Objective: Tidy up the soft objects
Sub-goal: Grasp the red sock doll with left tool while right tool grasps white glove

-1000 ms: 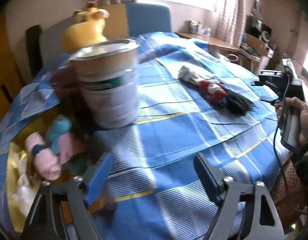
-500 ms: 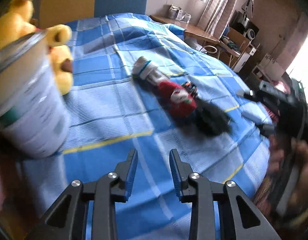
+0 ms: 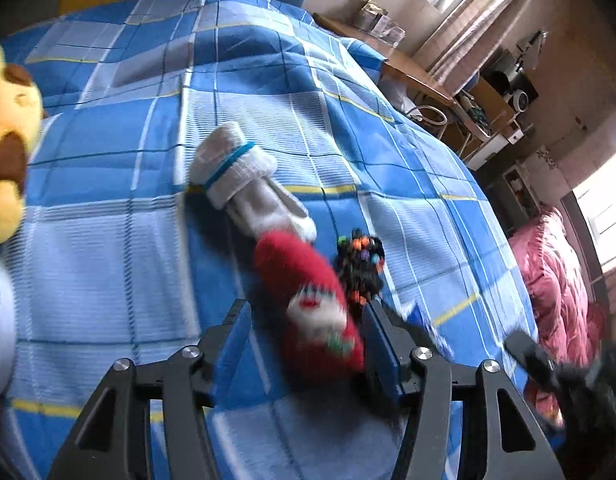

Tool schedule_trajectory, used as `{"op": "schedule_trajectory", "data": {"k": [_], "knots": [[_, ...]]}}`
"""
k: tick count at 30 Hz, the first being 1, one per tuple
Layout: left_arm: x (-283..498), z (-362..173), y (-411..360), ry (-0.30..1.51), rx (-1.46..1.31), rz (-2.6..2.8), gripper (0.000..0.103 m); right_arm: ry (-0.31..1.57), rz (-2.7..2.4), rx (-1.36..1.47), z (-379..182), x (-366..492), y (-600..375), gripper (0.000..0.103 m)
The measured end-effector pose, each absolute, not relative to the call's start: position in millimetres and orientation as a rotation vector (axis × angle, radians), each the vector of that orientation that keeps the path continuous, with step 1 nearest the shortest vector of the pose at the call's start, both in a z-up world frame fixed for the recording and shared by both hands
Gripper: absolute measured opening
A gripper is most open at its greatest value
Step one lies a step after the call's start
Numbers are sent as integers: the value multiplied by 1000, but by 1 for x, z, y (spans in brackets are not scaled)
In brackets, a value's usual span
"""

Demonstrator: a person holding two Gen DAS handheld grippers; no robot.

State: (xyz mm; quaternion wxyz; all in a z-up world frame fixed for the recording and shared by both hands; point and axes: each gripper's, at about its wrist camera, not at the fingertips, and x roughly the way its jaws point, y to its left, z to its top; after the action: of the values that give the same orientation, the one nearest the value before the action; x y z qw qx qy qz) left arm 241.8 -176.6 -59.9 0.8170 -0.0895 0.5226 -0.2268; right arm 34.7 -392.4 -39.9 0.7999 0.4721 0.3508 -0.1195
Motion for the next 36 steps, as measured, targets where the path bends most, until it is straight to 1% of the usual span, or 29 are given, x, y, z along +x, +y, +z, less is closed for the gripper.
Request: {"op": "schedule_trajectory", "data": {"k": [1,2,3,4,6,11,18,25,26,28,29,30,36], "knots": [[246,-64,-180,1115,-192,-481,57,753,-257,1022,-41,34,-394,58],[251,-70,-183,1121,-188,-480,46,756,-256,1029,-43,35,-394,58],[254,-75,-185,1134,-182,-488,16,762,-255,1032,-44,35,-395,58],[254,-81,-185,1152,-186,-506,13,768,-252,1035,-46,36,-395,58],[246,-80,-172,1121,-217,-527,12,774,-246,1038,-48,37,-395,58],[214,-76,-122,1120,-262,-556,12,749,-256,1039,-46,35,-397,58],[149,-79,-57,1151,-298,-554,12,780,-247,990,-46,41,-391,58],[93,-75,-15,1115,-210,-493,13,840,-220,907,-48,51,-377,58],[91,-78,-11,1111,-203,-462,15,846,-218,896,-48,53,-375,58],[92,-83,-5,1118,-218,-428,24,856,-221,868,-47,55,-372,58],[93,-85,-3,1116,-229,-419,31,858,-223,855,-47,55,-371,58],[95,-86,-2,1112,-243,-410,36,859,-226,844,-46,55,-370,58],[109,-90,-10,1099,-274,-387,48,871,-225,770,-44,60,-361,58]]}}
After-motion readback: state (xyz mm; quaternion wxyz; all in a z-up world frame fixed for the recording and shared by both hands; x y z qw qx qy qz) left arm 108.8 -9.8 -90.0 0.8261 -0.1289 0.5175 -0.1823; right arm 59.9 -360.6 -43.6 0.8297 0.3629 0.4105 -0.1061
